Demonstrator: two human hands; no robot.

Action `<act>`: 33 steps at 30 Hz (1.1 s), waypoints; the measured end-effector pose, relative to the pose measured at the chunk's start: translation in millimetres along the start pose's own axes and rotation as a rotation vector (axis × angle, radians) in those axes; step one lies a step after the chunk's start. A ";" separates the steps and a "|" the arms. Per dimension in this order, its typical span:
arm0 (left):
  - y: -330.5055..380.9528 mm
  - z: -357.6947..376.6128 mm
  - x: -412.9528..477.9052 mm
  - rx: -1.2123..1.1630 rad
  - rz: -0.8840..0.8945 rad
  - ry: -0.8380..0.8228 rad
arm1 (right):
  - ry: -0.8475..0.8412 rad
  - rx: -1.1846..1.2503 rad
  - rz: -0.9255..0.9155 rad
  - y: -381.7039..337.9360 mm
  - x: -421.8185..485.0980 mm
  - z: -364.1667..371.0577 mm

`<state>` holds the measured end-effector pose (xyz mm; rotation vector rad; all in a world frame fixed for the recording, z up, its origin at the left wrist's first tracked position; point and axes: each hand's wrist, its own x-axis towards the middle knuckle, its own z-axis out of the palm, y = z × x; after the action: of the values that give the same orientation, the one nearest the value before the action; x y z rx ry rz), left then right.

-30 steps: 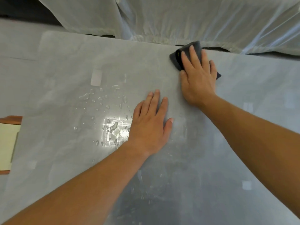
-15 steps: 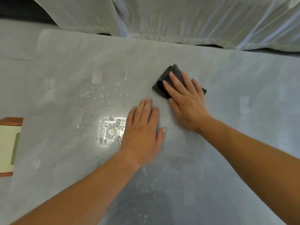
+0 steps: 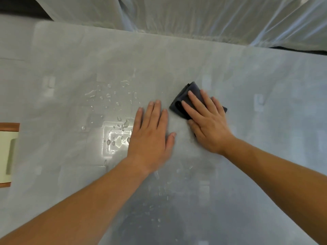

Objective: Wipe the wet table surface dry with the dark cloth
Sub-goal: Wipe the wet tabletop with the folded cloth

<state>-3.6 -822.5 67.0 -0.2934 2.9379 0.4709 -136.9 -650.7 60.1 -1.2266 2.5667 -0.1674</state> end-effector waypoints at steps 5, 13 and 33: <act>7.5 3.6 -14.5 0.012 0.052 -0.017 | 0.059 -0.005 0.133 27.4 34.2 -14.5; 7.9 0.1 -42.9 -0.026 0.098 -0.030 | 0.005 -0.045 -0.064 -11.9 -58.7 14.8; 17.6 19.4 -103.4 -0.022 0.147 -0.086 | 0.128 0.062 0.383 -47.7 -77.1 26.8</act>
<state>95.1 -782.5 72.4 -0.0573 2.8842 0.5216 -47.3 -620.4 61.7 -0.7036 2.8245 -0.2465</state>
